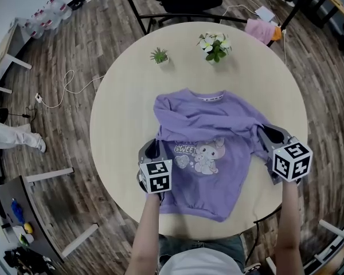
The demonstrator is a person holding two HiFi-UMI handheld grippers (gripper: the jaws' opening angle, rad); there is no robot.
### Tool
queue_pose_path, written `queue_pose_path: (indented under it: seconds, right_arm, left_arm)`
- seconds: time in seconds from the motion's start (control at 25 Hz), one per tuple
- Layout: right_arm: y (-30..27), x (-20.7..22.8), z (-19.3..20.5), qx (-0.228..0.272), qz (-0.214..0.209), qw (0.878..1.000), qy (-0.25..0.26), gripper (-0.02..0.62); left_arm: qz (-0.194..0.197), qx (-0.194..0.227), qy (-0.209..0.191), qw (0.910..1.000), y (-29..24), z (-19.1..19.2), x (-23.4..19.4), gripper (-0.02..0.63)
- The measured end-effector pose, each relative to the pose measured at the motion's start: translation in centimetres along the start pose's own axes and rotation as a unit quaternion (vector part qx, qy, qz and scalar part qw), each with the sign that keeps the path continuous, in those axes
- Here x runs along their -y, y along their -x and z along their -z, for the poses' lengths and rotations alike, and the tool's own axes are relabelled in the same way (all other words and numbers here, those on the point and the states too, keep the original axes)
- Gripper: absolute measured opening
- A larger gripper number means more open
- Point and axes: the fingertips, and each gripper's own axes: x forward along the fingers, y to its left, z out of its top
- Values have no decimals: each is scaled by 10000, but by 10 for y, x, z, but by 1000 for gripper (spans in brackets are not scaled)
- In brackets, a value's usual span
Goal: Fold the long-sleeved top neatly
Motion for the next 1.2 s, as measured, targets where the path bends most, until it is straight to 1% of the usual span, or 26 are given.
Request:
queue_pose_path:
  seconds: [0.12,0.2,0.24,0.32,0.4,0.48,0.52,0.64,0.68,0.88,1.04,1.2]
  right_arm:
    - [-19,8,24,-301,-183,9982,-482,38]
    - [-36,11,47,-663,-313,9938,-842,40]
    - [-43,12,60,-873,-316,9908,-986,40]
    - [-53,15,80,-1210,-173,9860,-1136,41]
    - [-59,19,91,-1309,63,9853,-1098,51]
    - [-60,22,94,-1257,309,9866,-989,71]
    - [-61,25,95,-1224,436,9871,-939,97]
    - [-58,35,90,-1048,780,9878,-849,169]
    - [-55,39,87,-949,885,9879,-851,179]
    - [-23,55,69,-355,1353,9850,-1008,184]
    - [16,64,64,18,1705,9789,-1125,176]
    - [58,74,71,253,2179,9687,-1161,175]
  left_arm:
    - [-73,144,615,9980,1,1,-21,29]
    - [-64,87,876,9961,-1,6,-26,29]
    - [-58,14,931,9956,-3,10,-26,31]
    - [-53,-161,906,9957,-6,17,-24,35]
    - [-62,-288,797,9964,-8,20,-21,43]
    - [-38,-310,736,9968,-9,20,-20,57]
    - [-15,-295,751,9967,-9,19,-21,67]
    - [38,-226,900,9957,-8,18,-24,118]
    - [60,-198,940,9954,-7,17,-25,135]
    - [117,34,955,9954,10,6,-25,140]
    - [196,429,800,9957,31,-14,-15,137]
    - [318,788,568,9948,51,-31,2,88]
